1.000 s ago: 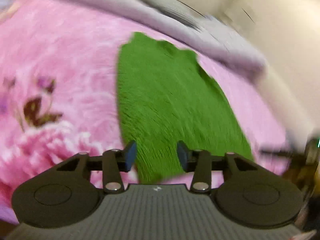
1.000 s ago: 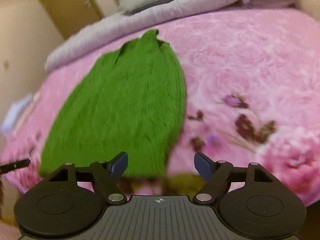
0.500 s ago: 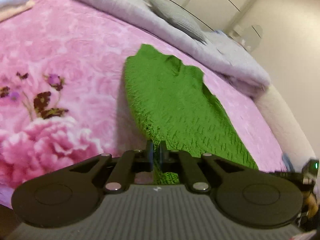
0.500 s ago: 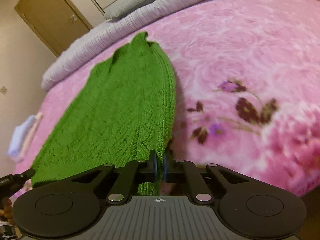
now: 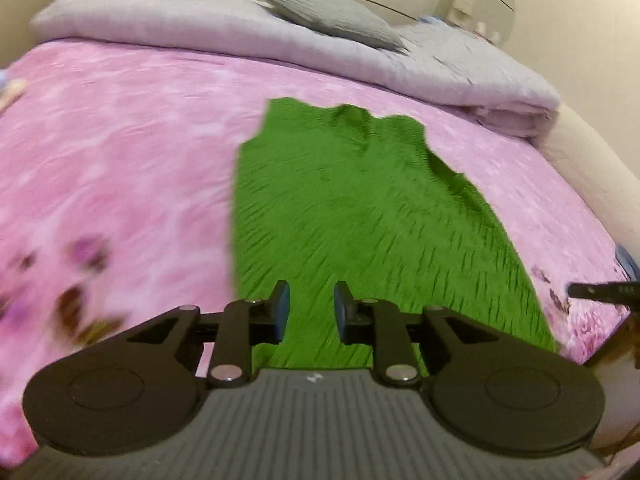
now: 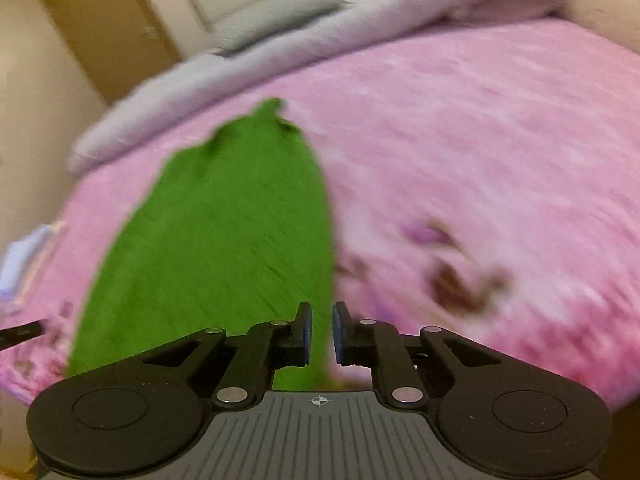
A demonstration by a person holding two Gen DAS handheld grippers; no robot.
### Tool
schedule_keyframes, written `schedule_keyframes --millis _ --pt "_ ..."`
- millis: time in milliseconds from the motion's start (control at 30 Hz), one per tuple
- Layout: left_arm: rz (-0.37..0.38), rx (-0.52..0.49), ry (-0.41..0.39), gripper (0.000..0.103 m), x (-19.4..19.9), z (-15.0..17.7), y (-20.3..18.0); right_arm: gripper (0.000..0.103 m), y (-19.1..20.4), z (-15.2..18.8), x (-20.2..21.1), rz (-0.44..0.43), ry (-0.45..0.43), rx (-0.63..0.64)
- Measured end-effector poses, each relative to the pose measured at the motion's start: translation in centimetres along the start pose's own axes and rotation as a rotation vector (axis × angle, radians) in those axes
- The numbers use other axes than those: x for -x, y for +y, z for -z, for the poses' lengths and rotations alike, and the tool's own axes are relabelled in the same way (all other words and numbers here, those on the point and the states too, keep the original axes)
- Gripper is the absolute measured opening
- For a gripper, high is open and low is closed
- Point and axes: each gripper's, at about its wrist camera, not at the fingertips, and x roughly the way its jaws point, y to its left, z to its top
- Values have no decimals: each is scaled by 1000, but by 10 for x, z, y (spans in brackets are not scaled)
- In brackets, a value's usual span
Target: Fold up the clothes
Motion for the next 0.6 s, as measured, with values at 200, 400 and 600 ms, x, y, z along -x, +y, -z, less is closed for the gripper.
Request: schedule_keyframes --millis 200,400,600 --pt "66 -58 86 20 -106 -50 -16 13 23 -50 -84 -155 47 82" --pt "74 -110 47 20 -158 -90 -12 68 17 -108 -154 -181 -35 127" --pt "84 -119 25 21 -186 -111 4 69 23 -149 -190 -186 -107 262"
